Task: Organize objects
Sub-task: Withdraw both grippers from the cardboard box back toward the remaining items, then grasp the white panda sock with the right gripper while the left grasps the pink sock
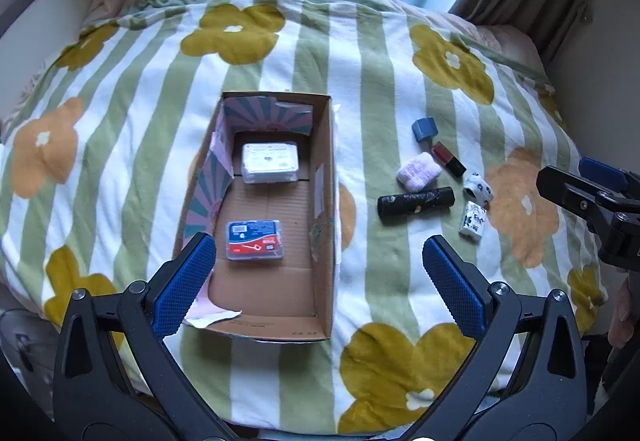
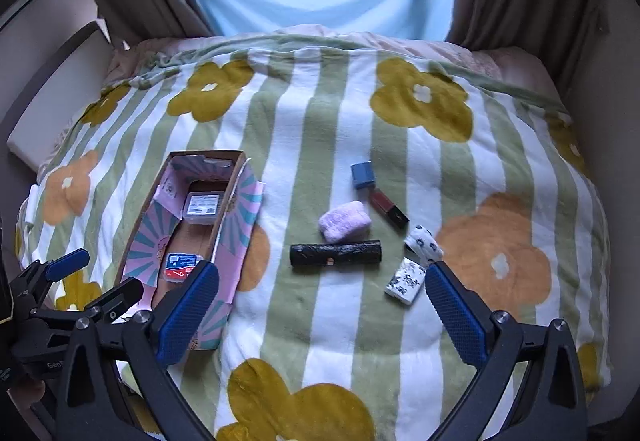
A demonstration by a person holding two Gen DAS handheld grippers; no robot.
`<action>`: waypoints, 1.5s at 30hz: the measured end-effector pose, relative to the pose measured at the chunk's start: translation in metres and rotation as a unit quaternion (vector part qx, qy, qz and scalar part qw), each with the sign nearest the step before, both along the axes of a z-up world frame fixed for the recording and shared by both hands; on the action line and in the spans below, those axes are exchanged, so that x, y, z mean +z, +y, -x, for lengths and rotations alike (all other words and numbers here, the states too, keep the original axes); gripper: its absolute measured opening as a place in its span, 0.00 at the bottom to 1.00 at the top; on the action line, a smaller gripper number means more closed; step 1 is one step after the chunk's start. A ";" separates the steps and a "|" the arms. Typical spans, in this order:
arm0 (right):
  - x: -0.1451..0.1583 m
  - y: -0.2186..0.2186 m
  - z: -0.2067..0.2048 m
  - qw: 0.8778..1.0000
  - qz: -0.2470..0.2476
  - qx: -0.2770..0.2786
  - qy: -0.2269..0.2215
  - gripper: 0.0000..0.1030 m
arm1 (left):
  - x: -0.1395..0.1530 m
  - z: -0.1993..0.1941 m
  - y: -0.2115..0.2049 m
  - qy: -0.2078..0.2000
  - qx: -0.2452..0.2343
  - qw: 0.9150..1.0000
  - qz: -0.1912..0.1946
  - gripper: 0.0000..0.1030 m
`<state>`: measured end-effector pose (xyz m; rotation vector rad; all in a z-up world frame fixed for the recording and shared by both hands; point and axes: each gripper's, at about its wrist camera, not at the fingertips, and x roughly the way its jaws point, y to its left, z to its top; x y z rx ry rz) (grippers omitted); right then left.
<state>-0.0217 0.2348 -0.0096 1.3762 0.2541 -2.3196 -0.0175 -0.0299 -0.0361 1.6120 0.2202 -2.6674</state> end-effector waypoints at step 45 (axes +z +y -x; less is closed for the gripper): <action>-0.236 0.081 0.177 0.988 -0.079 0.058 -0.118 0.88 | -0.226 0.228 0.195 -0.150 -0.196 0.969 0.015 0.89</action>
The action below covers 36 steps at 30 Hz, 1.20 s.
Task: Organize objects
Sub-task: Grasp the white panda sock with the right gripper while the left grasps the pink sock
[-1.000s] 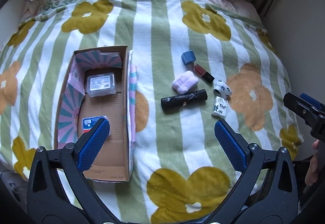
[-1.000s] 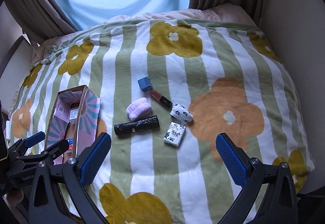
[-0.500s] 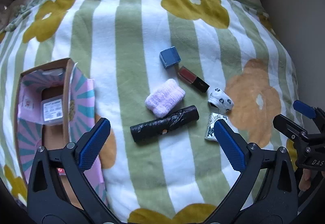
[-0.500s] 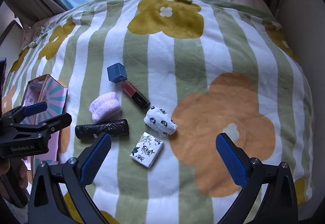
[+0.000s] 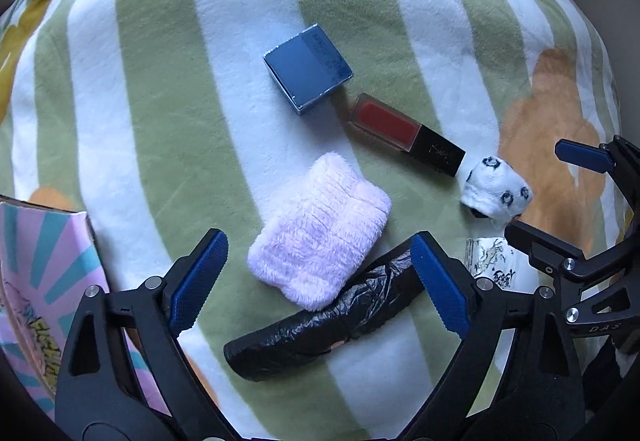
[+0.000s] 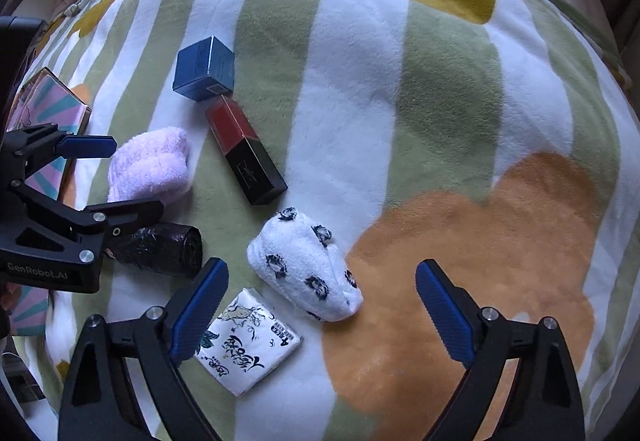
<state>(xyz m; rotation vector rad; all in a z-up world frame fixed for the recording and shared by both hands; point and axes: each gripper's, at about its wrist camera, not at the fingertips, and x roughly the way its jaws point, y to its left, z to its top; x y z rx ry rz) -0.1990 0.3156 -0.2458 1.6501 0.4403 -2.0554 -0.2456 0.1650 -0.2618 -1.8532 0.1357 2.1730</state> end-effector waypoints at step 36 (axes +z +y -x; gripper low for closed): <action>0.080 -0.003 -0.013 1.000 0.027 -0.004 0.012 0.43 | 0.062 -0.005 -0.029 0.041 0.020 0.998 -0.044 0.42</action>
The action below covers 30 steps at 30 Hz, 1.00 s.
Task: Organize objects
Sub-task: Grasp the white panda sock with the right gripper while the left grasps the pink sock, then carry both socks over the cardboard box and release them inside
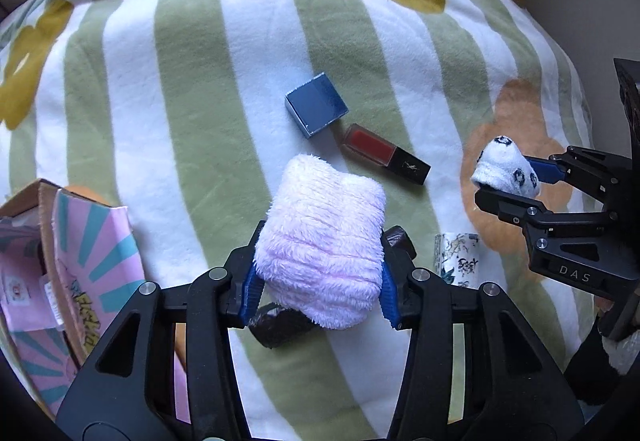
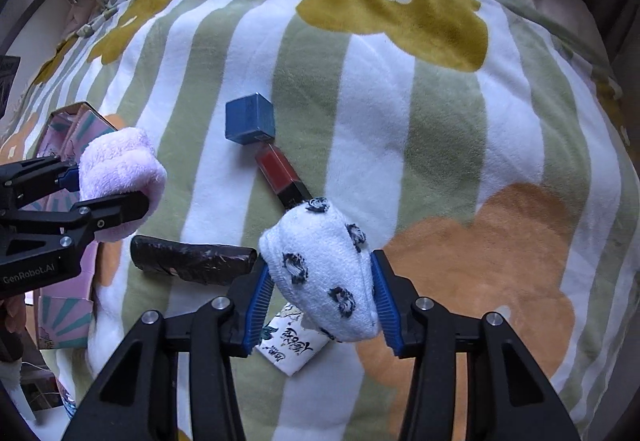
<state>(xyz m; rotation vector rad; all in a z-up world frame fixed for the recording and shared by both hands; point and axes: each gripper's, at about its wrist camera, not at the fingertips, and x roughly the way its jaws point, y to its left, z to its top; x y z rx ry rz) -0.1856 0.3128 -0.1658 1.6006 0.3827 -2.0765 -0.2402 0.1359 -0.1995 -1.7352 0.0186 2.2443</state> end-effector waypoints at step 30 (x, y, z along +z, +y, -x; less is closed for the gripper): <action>0.132 -0.078 -0.125 0.997 0.035 -0.029 0.056 0.43 | 0.156 -0.180 -0.109 0.092 0.197 0.976 -0.023 0.42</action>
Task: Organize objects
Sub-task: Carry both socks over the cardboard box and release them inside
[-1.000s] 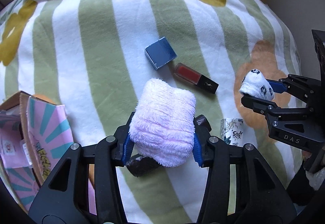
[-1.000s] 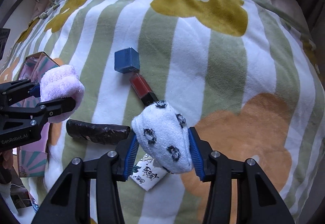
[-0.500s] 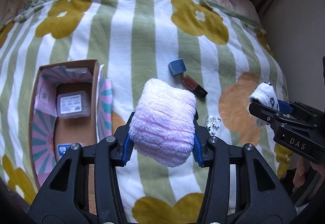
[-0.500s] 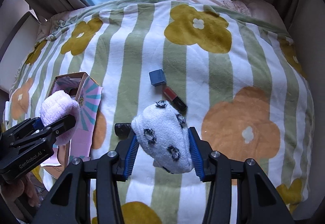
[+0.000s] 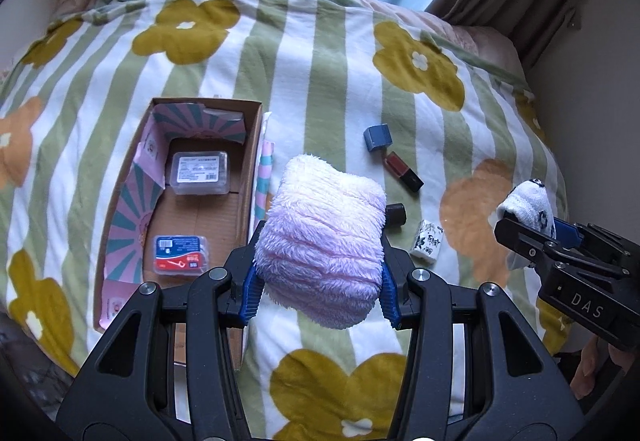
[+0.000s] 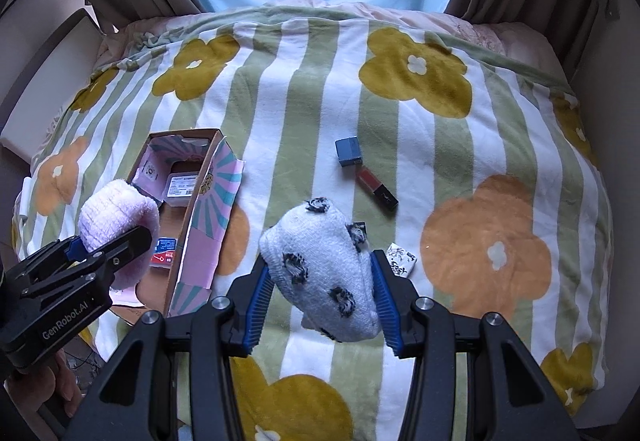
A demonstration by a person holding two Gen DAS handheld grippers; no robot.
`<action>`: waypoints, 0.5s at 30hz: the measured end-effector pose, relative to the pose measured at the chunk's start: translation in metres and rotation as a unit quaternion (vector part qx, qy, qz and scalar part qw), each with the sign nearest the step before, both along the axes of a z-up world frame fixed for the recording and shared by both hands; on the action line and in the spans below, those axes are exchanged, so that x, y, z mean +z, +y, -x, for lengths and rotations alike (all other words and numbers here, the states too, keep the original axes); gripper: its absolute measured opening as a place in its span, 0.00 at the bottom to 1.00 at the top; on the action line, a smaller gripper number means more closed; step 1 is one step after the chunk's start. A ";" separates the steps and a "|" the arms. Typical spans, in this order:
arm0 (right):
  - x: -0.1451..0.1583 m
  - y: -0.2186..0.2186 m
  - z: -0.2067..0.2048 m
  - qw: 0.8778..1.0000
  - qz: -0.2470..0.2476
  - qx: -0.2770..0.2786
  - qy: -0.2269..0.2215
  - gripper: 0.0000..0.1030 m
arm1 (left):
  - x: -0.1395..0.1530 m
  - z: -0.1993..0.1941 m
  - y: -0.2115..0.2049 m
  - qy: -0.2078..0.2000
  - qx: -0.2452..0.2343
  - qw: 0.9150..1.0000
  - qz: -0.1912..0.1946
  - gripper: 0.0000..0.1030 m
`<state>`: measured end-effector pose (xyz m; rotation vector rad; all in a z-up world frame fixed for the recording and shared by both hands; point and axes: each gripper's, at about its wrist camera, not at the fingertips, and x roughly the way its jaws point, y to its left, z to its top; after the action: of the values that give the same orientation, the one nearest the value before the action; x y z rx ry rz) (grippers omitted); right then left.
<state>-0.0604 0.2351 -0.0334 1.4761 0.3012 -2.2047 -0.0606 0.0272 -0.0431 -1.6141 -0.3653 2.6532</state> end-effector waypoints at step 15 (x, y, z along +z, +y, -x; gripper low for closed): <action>0.004 -0.107 -0.026 0.993 -0.001 0.119 0.003 0.43 | 0.002 -0.044 -0.089 -0.003 0.091 0.996 -0.005 0.42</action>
<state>-0.0347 0.1281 -0.0299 1.3571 0.4568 -2.0191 -0.0165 -0.0614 -0.0412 -1.6607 -0.5493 2.7719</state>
